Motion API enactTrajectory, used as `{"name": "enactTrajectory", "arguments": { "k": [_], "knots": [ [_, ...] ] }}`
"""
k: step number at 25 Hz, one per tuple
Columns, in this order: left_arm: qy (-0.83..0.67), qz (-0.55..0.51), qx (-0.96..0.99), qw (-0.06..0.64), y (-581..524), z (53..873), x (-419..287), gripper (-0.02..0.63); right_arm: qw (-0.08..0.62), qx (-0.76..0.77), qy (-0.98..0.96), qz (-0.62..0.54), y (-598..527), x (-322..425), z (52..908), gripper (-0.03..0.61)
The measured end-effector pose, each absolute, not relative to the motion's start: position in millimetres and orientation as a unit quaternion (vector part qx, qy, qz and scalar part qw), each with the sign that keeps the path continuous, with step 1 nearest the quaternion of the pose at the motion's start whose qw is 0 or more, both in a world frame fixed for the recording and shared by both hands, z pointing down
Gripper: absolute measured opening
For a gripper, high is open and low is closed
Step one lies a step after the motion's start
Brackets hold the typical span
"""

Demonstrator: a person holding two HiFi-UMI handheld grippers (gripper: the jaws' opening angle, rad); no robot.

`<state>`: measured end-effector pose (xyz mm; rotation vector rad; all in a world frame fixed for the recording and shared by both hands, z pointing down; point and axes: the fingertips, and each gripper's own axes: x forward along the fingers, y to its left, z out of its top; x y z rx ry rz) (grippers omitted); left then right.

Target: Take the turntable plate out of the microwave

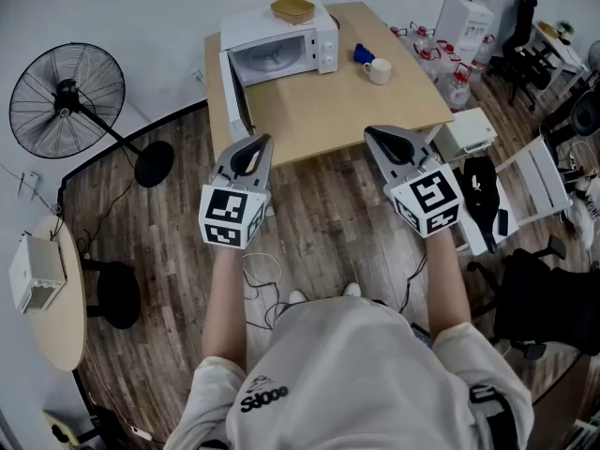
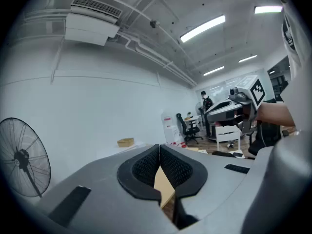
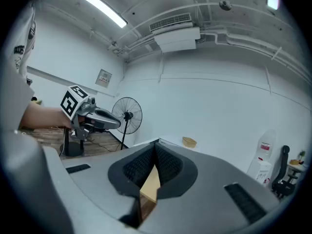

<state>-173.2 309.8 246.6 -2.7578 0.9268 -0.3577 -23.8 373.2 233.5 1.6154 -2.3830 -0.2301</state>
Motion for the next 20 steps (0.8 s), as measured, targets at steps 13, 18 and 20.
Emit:
{"name": "enactTrajectory", "arguments": {
  "k": [13,18,20],
  "knots": [
    [0.335,-0.146,-0.927,0.085,332,274,-110,0.018,0.114,0.531,-0.838,-0.060,383,43,259,0.006],
    [0.339,-0.148,-0.925,0.085,305,279,-93,0.018,0.136,0.529,-0.836,-0.055,356,63,272,0.006],
    [0.337,-0.148,-0.926,0.086,288,283,-85,0.018,0.131,0.524,-0.840,-0.049,339,67,276,0.006]
  ]
}}
